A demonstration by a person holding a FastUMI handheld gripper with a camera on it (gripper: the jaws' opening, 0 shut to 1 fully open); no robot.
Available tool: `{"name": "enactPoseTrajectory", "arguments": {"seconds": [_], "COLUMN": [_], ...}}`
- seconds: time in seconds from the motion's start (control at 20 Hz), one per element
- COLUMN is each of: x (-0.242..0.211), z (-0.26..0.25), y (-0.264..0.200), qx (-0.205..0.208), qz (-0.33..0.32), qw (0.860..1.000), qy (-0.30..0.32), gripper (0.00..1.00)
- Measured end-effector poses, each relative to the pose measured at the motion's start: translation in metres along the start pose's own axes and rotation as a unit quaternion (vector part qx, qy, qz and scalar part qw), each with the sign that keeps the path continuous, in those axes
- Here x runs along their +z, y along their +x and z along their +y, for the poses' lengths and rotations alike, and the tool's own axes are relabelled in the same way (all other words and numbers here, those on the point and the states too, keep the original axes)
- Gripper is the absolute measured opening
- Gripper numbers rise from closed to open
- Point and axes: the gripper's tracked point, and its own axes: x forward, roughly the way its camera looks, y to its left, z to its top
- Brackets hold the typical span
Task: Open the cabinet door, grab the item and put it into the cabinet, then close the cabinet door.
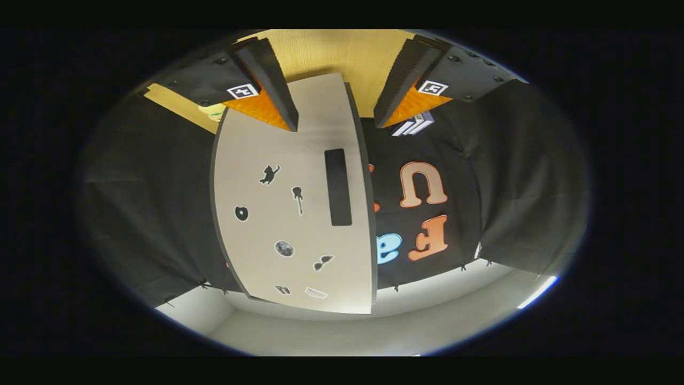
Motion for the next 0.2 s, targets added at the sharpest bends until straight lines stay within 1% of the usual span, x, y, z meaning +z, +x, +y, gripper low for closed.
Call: {"name": "enactPoseTrajectory", "arguments": {"seconds": [0.2], "x": [-0.006], "z": [-0.015], "y": [0.0], "qx": [-0.011], "qz": [0.006], "qw": [1.0], "qy": [0.008], "gripper": [0.92]}}
